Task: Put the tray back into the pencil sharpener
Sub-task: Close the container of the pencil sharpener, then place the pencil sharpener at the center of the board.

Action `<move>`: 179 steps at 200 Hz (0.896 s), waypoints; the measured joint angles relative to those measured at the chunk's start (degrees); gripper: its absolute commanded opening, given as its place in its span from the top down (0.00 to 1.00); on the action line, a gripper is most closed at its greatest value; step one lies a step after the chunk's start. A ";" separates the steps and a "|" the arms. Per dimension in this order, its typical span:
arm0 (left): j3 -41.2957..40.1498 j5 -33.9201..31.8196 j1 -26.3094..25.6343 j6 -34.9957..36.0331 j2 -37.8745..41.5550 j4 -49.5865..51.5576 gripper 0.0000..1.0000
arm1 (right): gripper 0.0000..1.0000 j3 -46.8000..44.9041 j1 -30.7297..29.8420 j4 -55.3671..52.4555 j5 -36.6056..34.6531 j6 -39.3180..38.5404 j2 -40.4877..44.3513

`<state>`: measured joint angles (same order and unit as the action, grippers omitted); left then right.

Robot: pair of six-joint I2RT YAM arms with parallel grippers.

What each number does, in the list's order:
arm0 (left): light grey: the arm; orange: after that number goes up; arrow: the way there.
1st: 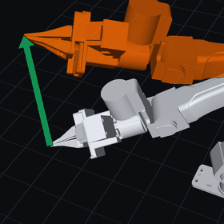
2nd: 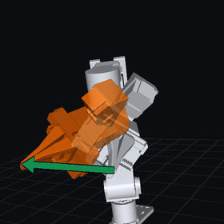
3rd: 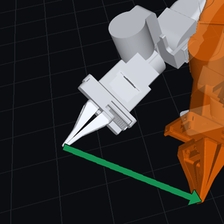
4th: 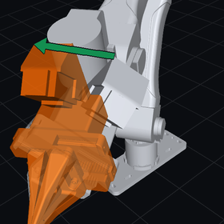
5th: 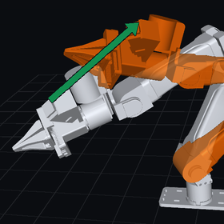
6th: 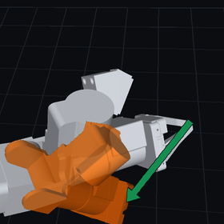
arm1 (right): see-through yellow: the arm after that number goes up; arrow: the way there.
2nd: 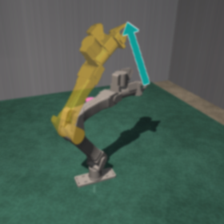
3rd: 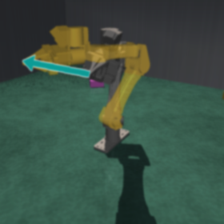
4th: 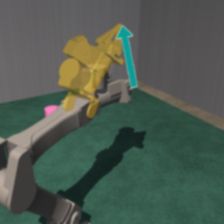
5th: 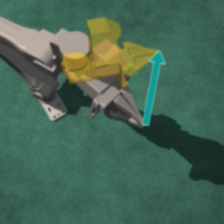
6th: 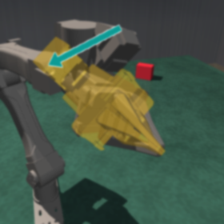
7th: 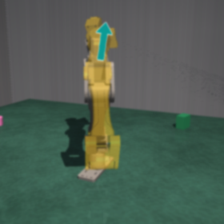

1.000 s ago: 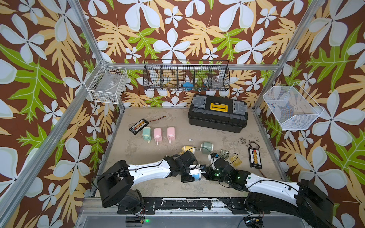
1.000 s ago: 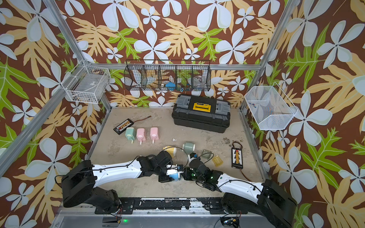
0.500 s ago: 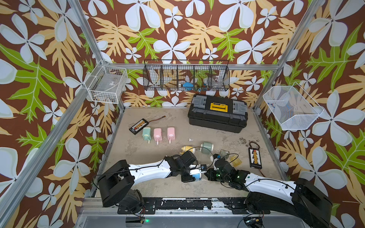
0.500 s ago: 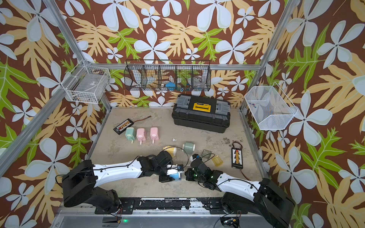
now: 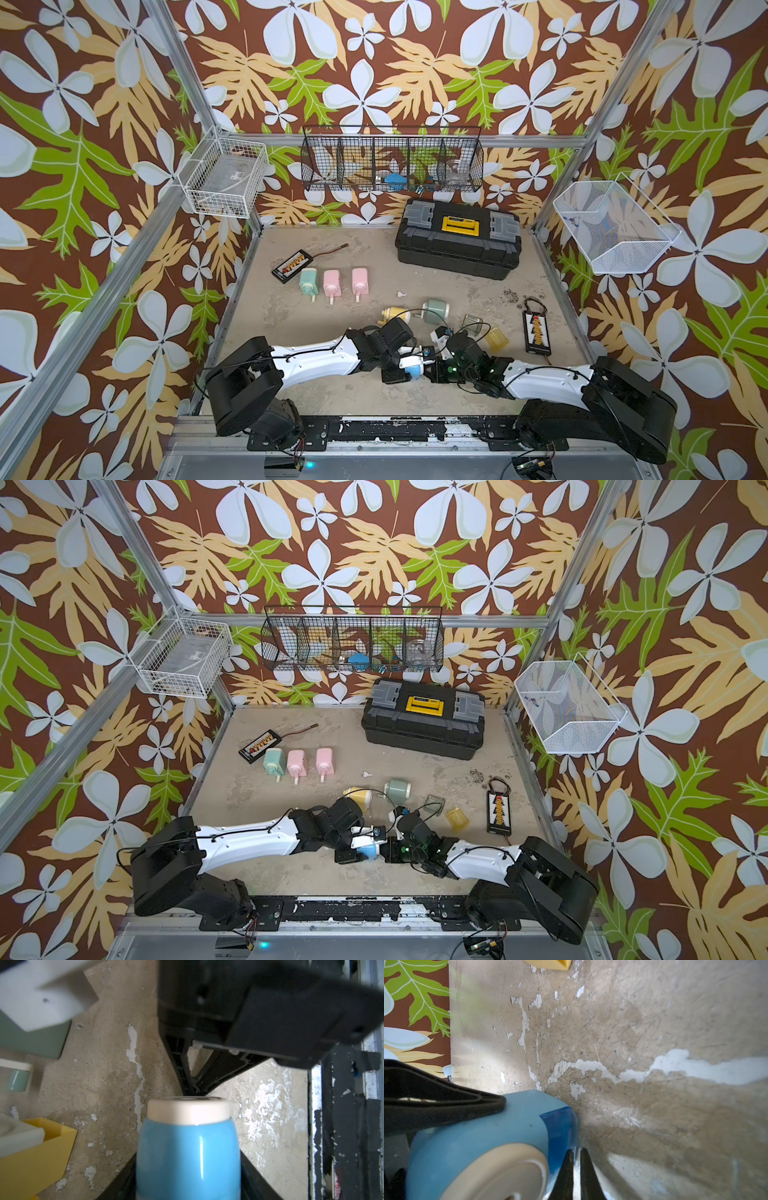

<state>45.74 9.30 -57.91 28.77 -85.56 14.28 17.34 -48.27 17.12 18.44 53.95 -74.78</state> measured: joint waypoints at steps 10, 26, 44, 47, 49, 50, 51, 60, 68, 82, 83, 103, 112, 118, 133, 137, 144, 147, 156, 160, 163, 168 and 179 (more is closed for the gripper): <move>-0.04 0.00 0.00 0.00 0.00 -0.11 0.54 | 0.89 -0.11 0.00 0.15 0.39 0.11 -0.28; -0.04 -0.02 0.00 -0.02 0.02 -0.11 0.58 | 0.88 -0.31 0.02 0.15 0.59 0.33 0.11; -0.07 -0.15 0.00 -0.26 0.17 -0.11 0.67 | 0.84 -0.57 -0.02 -1.09 -0.31 0.94 3.23; -0.09 -0.22 0.00 -0.31 0.24 -0.07 0.68 | 0.84 -0.61 0.00 -1.46 -0.70 0.92 4.09; -0.11 -0.26 0.00 -0.39 0.31 -0.07 0.70 | 0.83 -0.61 0.00 -1.73 -1.01 0.94 4.72; -0.13 -0.31 0.00 -0.46 0.33 -0.09 0.70 | 0.83 -0.61 -0.02 -1.90 -1.16 0.94 5.14; -0.13 -0.37 0.00 -0.48 0.35 -0.09 0.71 | 0.83 -0.61 -0.02 -2.01 -1.33 0.92 5.35; -0.28 -1.16 -0.02 -0.74 0.83 0.07 0.75 | 0.82 -0.72 0.00 -4.35 -3.48 0.98 9.29; -0.50 -1.99 -0.07 -1.60 1.44 0.35 0.78 | 0.82 -0.72 -0.07 -6.16 -5.16 1.01 12.90; -1.01 -3.28 -0.07 -2.73 3.50 1.01 0.84 | 0.82 -0.70 -0.13 -10.12 -8.79 0.98 20.15; -1.05 -3.30 -0.07 -2.99 3.76 1.03 0.85 | 0.82 -0.70 -0.15 -10.51 -9.20 0.94 20.85; -1.44 -4.42 -0.04 -6.19 7.96 1.01 0.97 | 0.81 0.39 -0.07 -17.66 -14.71 0.24 30.34; -1.51 -4.90 -0.04 -7.85 9.97 1.11 1.00 | 0.81 1.11 -0.07 -20.11 -16.83 -0.22 33.57; -1.51 -5.62 -0.04 -9.25 11.37 1.18 1.00 | 0.81 1.66 -0.07 -21.90 -18.23 -0.44 35.58; -1.33 -8.11 -0.04 -12.90 14.64 1.36 1.00 | 0.81 2.69 -0.07 -25.55 -21.33 -1.31 39.01; -1.20 -9.03 -0.04 -14.03 15.47 1.55 1.00 | 0.81 2.86 -0.07 -26.23 -21.90 -1.55 39.47; -0.76 -10.58 -0.04 -15.91 16.85 2.10 1.00 | 0.82 3.23 -0.07 -27.45 -22.97 -1.73 40.02; -0.50 -11.30 -0.04 -16.76 17.42 2.38 1.00 | 0.82 3.32 -0.07 -27.87 -23.32 -1.79 40.11; 0.48 -14.05 -0.04 -19.74 19.21 3.48 1.00 | 0.82 3.45 -0.07 -29.14 -24.13 -2.03 40.19; 0.83 -15.08 -0.04 -20.68 19.87 3.80 1.00 | 0.82 3.45 -0.07 -29.59 -24.41 -2.14 40.19; 1.20 -16.13 -0.04 -21.68 20.50 4.09 1.00 | 0.82 3.45 -0.07 -29.90 -24.48 -2.14 40.19; 1.75 -17.55 -0.04 -23.08 21.40 4.50 1.00 | 0.82 3.45 -0.07 -30.29 -24.57 -2.16 40.24; 2.89 -21.46 -0.02 -26.43 23.19 4.96 1.00 | 0.82 3.39 -0.07 -30.73 -24.68 -2.36 40.15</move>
<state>48.62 -12.16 -57.93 2.35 -62.37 19.25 20.73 -48.34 -13.61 -6.24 51.59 -34.63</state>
